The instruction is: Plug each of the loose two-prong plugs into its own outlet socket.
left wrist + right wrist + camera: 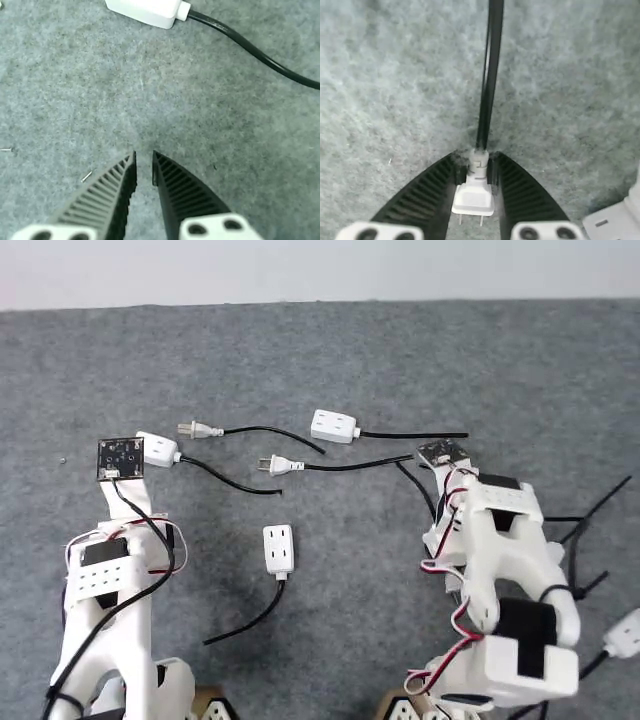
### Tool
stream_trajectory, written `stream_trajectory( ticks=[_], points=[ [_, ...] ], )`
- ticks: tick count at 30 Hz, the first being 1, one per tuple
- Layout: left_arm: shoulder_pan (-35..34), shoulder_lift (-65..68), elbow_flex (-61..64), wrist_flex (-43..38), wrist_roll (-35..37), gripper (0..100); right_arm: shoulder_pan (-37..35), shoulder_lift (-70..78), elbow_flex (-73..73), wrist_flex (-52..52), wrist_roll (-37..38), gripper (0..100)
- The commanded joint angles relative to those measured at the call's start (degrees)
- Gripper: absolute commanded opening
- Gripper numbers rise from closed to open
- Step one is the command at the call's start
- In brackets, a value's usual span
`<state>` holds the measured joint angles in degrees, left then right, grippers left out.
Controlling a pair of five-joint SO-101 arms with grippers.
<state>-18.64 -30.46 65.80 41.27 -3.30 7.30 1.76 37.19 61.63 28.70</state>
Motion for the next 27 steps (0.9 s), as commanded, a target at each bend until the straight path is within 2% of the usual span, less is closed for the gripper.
stream_trajectory(
  ticks=[1,7,10,16,19,23,27],
  points=[
    [0.2,-1.6,-0.7,0.3,-0.4,5,-1.2,2.8,-5.5,2.7,0.6,8.0],
    [0.2,-1.6,-0.7,0.3,-0.4,5,-1.2,6.4,-9.3,5.4,0.6,7.2],
    [0.2,-1.6,-0.7,0.3,-0.4,5,-1.0,6.5,-9.3,5.5,0.4,0.1],
    [0.2,-1.6,-0.7,0.3,-0.4,5,-1.2,4.9,-9.4,5.7,-0.1,0.9],
    [0.5,-1.5,-1.0,1.3,-0.4,5,-1.6,-1.7,-9.7,7.4,-4.4,0.9],
    [1.8,0.0,-2.3,5.6,-1.7,4,-6.3,-15.4,-9.8,12.0,-9.8,0.8],
    [1.8,6.2,-6.5,7.9,-4.4,1,-16.8,-29.7,-9.8,16.3,-14.2,0.8]
  ],
)
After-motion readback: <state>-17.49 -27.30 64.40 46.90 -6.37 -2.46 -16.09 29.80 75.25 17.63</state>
